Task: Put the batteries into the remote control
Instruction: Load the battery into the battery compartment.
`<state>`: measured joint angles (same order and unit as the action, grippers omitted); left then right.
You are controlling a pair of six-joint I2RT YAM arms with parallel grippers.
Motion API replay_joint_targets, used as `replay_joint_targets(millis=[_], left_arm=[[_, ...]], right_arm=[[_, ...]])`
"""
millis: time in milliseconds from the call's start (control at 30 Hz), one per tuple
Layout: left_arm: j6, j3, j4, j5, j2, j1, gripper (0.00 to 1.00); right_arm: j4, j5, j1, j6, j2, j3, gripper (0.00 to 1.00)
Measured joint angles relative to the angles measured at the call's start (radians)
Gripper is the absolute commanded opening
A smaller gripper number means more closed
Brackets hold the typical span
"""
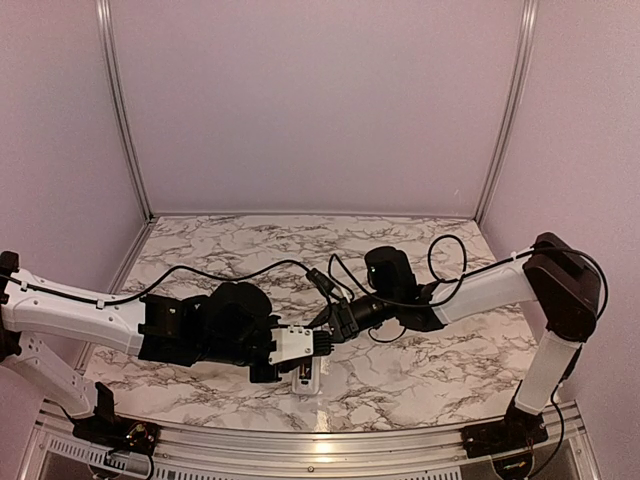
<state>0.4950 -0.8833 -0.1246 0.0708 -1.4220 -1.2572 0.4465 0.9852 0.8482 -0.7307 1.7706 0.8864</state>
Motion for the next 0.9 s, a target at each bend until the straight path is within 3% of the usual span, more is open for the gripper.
replay_joint_targets(millis=[267,900], left_arm=[[-0.008,0.0,-0.012,-0.01,-0.005,-0.001,0.12],[-0.008,-0.019,-0.024,-0.029,-0.035,0.0,0.11]], right_arm=[[-0.011,-0.006,0.0,0.004,-0.002,0.0,0.0],[-0.081,-0.018,0.0,0.031,-0.023,0.001,0.0]])
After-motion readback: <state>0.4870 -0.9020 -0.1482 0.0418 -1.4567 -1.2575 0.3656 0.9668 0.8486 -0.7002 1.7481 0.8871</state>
